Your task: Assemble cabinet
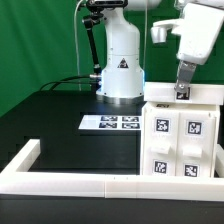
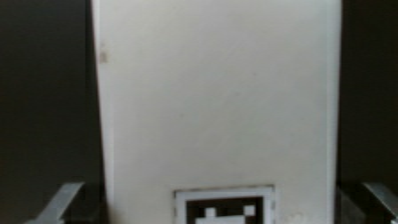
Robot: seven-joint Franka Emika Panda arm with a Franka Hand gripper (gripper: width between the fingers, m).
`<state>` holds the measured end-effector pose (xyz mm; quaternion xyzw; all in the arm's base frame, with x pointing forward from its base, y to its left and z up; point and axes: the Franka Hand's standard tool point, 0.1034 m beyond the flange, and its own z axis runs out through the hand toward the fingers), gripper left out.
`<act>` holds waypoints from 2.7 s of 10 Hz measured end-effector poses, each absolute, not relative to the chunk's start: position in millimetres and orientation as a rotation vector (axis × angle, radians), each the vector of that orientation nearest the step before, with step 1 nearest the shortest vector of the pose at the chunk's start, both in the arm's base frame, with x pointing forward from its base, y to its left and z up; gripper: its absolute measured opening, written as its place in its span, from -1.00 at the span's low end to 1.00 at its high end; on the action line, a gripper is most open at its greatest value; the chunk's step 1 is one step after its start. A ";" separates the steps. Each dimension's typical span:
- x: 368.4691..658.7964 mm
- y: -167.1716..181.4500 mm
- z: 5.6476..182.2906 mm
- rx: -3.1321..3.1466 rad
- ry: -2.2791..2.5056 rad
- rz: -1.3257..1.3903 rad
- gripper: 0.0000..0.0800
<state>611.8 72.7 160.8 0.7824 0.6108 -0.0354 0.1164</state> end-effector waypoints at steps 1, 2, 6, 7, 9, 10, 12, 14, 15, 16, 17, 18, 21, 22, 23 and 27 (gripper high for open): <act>611.7 72.8 160.7 2.355 1.699 -0.091 0.40; 611.5 72.8 160.6 2.405 1.625 -0.081 0.40; 610.2 74.4 160.3 2.565 1.353 -0.051 0.40; 609.2 74.7 160.1 2.614 1.270 -0.040 0.40; 601.1 76.9 159.7 2.817 0.888 -0.039 0.40; 599.2 78.8 160.0 2.885 0.722 -0.074 0.40; 600.9 81.1 161.5 2.994 0.476 -0.115 0.40; 601.9 89.8 163.0 3.019 0.261 -0.077 0.40; 602.5 97.0 163.4 2.991 0.273 -0.034 0.40; 600.9 100.7 162.6 3.007 0.182 -0.033 0.40; 601.0 101.1 162.7 3.012 0.094 -0.027 0.40; 600.8 102.1 162.6 3.013 0.003 -0.021 0.40; 600.7 105.5 161.9 3.021 -0.363 0.018 0.40; 598.5 106.0 161.1 3.012 -0.501 0.019 0.40; 597.4 108.0 160.5 2.992 -0.631 0.020 0.40; 595.4 114.6 158.9 2.916 -0.969 0.019 0.40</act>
Offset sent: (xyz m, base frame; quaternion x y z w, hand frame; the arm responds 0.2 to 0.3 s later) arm 0.0000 0.0000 0.0000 0.0000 0.0000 0.1938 0.9810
